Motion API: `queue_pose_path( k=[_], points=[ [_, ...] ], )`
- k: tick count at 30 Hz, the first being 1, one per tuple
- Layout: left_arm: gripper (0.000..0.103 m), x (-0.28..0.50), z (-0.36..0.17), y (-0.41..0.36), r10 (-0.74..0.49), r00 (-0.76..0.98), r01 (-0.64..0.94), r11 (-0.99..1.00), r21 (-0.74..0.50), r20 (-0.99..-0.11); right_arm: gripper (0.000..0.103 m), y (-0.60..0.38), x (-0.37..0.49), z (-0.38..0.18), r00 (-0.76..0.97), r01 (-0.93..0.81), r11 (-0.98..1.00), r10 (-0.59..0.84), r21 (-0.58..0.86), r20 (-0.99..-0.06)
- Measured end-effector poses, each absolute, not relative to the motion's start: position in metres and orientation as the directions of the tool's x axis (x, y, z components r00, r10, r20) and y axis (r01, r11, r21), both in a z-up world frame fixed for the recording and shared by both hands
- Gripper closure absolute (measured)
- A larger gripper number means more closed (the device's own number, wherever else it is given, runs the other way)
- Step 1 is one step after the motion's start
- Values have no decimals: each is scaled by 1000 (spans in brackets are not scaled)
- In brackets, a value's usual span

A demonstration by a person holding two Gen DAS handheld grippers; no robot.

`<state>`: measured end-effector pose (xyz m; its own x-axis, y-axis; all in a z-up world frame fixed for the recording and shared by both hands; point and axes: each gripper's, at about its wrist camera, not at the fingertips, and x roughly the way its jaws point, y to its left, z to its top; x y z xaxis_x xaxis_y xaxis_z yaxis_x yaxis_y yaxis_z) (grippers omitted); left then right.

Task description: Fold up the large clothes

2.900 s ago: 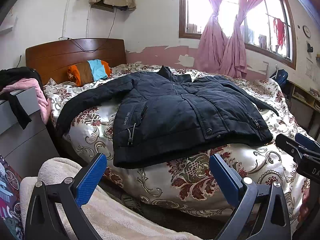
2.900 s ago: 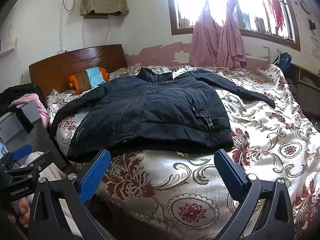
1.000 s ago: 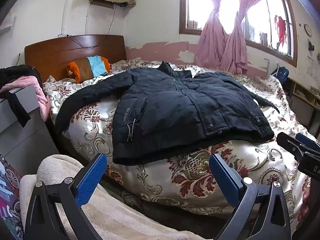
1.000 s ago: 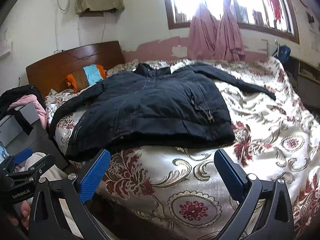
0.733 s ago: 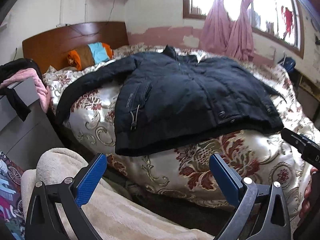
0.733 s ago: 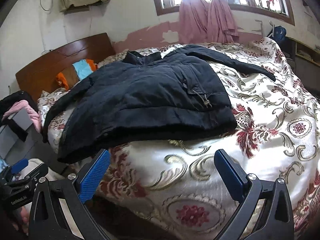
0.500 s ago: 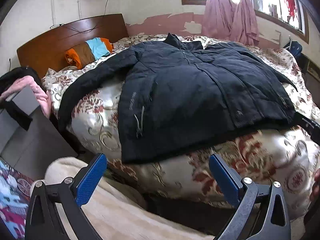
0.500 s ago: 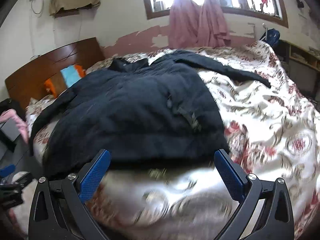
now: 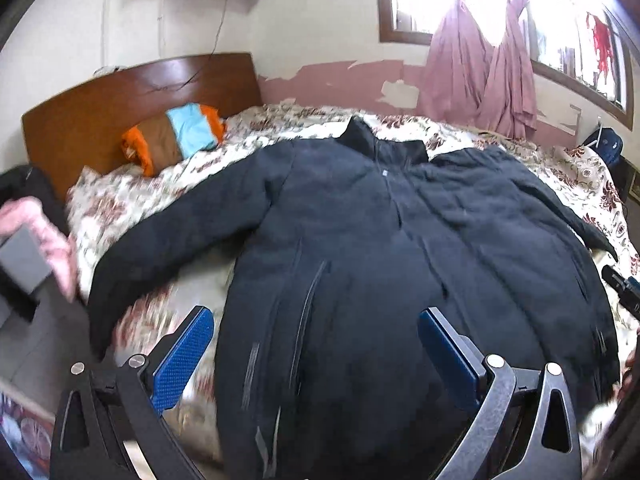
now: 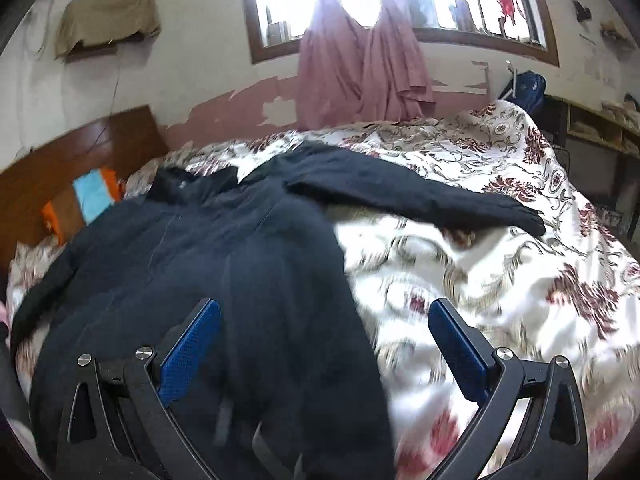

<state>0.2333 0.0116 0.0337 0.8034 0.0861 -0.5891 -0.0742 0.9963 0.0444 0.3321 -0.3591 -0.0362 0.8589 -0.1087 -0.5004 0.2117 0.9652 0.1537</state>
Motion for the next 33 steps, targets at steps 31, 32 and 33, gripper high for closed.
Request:
queue_pose_path(
  k=[31, 32, 33],
  points=[
    [0, 559, -9, -230, -484, 549, 398, 868, -296, -682, 13, -610, 512, -150, 781, 615, 265, -74, 742, -621],
    [0, 564, -14, -233, -484, 534, 398, 867, -299, -693, 28, -611, 516, -149, 778, 619, 266, -78, 739, -623],
    [0, 568, -20, -237, -480, 515, 396, 868, -300, -710, 37, -614, 522, -148, 773, 627, 262, -90, 734, -628]
  ],
)
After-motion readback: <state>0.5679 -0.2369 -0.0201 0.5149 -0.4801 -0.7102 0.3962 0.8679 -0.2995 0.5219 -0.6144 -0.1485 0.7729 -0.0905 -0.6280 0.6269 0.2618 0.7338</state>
